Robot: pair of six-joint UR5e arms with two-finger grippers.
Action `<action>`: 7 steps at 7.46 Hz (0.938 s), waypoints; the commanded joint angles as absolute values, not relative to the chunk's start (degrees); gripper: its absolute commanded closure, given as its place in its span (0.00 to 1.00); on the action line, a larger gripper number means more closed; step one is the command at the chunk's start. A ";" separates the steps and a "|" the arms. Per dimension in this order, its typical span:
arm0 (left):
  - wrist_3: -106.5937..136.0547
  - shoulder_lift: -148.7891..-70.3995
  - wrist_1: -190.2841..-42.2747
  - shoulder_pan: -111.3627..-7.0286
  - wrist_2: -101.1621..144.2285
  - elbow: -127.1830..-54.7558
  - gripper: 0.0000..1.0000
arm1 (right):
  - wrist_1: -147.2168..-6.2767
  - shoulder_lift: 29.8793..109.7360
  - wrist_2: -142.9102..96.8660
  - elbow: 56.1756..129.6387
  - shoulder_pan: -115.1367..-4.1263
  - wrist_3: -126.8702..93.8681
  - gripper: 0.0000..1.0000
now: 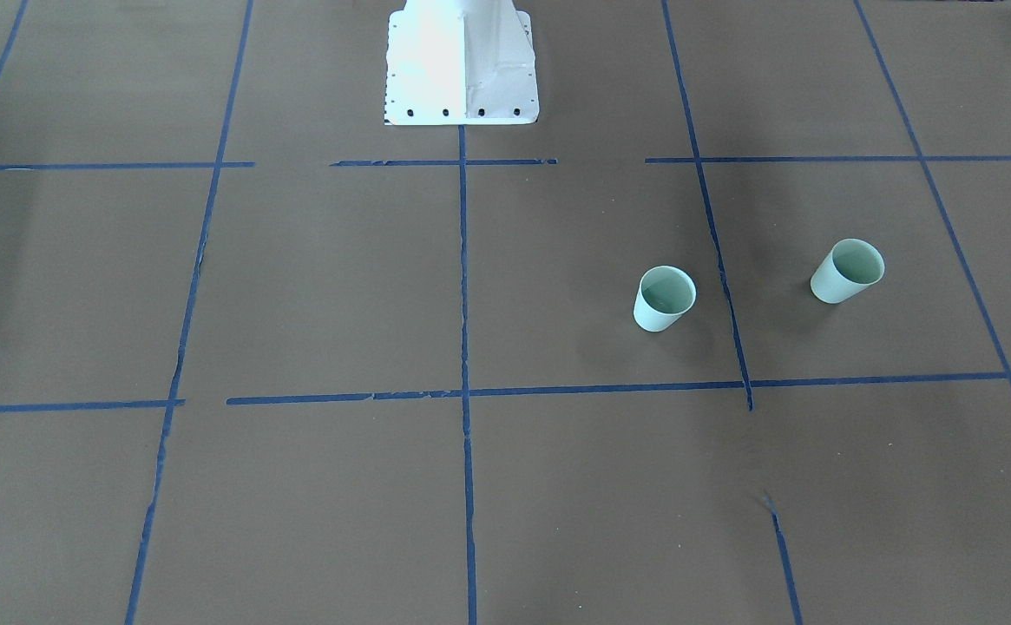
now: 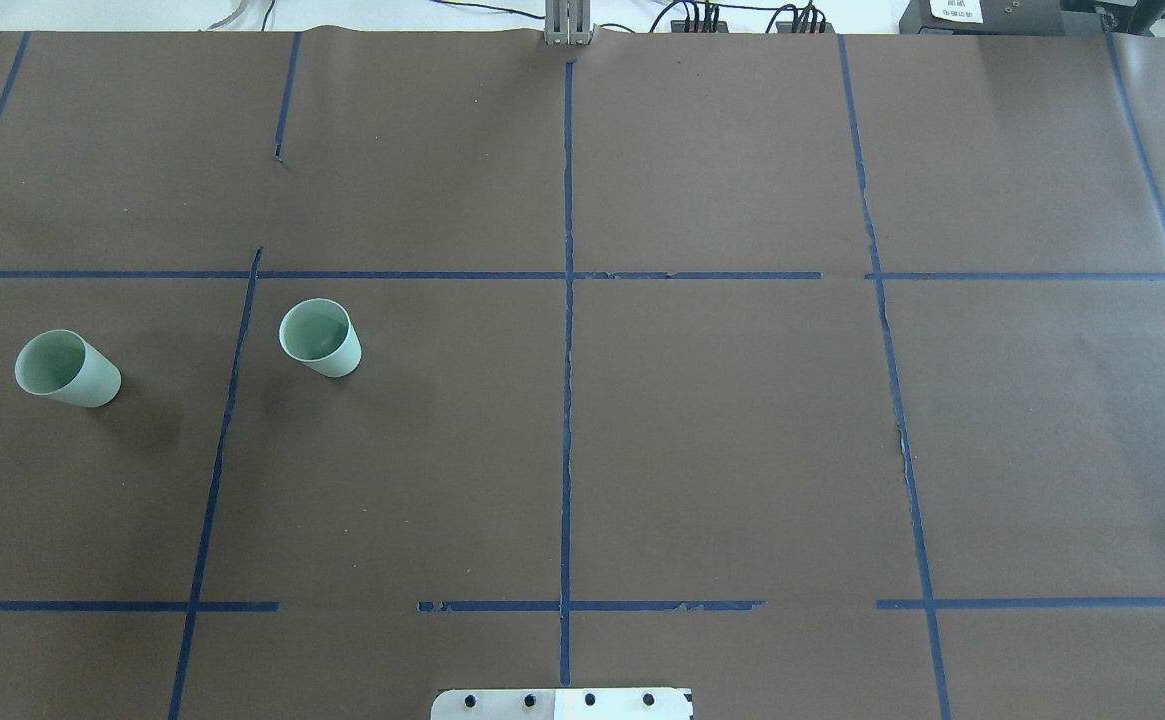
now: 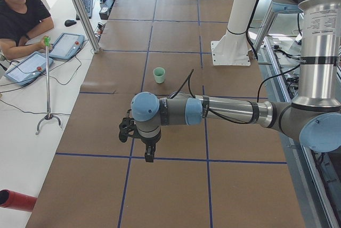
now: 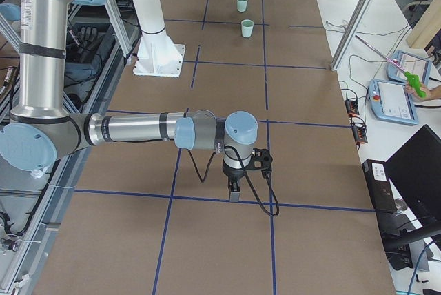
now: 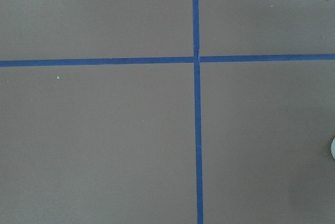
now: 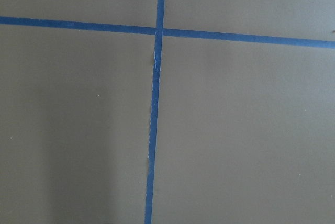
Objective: Stack cups
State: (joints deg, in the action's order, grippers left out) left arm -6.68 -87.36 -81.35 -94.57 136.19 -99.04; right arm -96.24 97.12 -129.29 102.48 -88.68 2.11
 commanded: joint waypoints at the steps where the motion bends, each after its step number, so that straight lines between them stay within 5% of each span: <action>1: -11.38 -87.10 -80.95 -94.48 136.06 -100.27 0.00 | -96.24 97.12 -129.29 102.48 -88.68 2.11 0.00; 7: -6.20 -85.96 -88.64 -91.17 136.75 -99.67 0.00 | -96.24 97.12 -129.29 102.48 -88.68 2.11 0.00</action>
State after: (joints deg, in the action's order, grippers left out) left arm -9.54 -86.07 -84.49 -93.52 136.14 -99.65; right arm -96.24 97.12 -129.29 102.44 -88.67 2.11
